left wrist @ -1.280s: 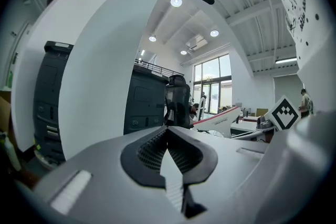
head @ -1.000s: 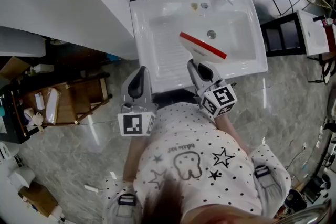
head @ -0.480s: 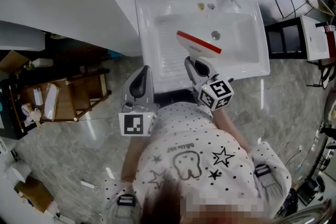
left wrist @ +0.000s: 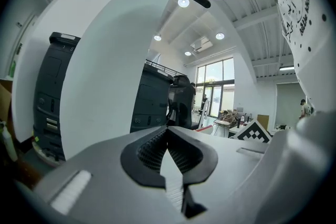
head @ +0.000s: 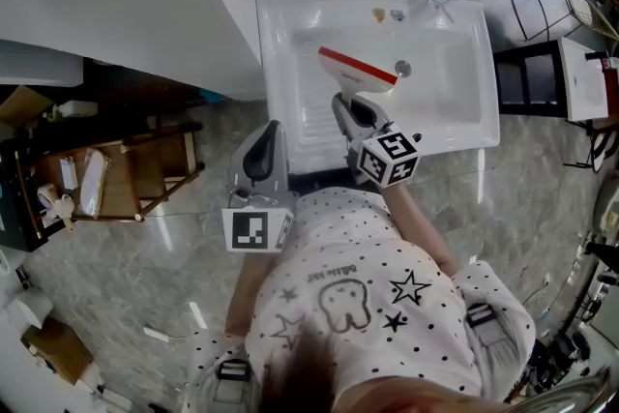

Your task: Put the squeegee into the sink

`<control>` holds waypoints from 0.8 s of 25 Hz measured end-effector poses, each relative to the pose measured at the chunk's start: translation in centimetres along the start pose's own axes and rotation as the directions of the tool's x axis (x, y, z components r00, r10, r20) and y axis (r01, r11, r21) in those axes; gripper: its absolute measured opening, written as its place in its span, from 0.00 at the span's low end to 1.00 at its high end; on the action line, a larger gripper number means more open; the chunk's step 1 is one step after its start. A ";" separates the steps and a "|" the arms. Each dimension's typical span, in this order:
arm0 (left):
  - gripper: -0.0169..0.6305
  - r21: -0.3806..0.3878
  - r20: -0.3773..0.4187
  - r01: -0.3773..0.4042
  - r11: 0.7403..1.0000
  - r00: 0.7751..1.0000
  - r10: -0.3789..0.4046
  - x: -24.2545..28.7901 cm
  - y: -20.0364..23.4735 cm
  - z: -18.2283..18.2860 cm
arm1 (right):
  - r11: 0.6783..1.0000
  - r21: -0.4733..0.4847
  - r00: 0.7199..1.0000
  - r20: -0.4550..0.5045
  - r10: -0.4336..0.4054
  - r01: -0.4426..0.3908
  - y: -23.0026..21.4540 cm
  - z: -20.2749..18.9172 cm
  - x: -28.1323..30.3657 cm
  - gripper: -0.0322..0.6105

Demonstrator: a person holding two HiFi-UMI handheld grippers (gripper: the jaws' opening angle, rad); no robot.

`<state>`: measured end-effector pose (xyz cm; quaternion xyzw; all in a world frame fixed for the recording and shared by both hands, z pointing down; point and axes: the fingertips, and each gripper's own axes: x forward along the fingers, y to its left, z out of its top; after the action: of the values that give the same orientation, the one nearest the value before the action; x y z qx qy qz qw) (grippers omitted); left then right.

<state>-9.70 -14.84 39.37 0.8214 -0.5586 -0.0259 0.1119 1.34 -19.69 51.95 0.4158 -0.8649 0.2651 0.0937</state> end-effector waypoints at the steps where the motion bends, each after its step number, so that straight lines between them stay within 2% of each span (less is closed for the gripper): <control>1: 0.01 -0.003 -0.002 -0.003 1.000 1.000 0.003 0.0 0.1 -0.1 | 1.000 0.010 1.000 -0.011 0.005 -0.005 -0.1 -0.3 0.4 0.09; 9: 0.01 -0.014 -0.028 -0.031 0.999 0.999 0.030 0.1 1.0 -0.7 | 0.997 0.080 0.997 -0.080 0.015 -0.009 -1.0 -2.6 3.1 0.09; 15: 0.01 -0.013 -0.014 -0.039 0.999 0.999 0.039 0.8 1.2 -0.2 | 0.987 0.159 0.994 -0.109 0.028 -0.011 -1.7 -3.7 4.1 0.09; 20: 0.01 -0.016 -0.019 -0.048 0.999 0.999 0.048 0.8 1.5 -0.2 | 0.990 0.144 0.986 -0.163 0.018 0.006 -2.4 -5.2 5.2 0.09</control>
<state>-10.74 -16.10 39.97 0.8071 -0.5768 -0.0201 0.1244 -0.45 -21.60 59.20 0.3957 -0.8341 0.3604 0.1335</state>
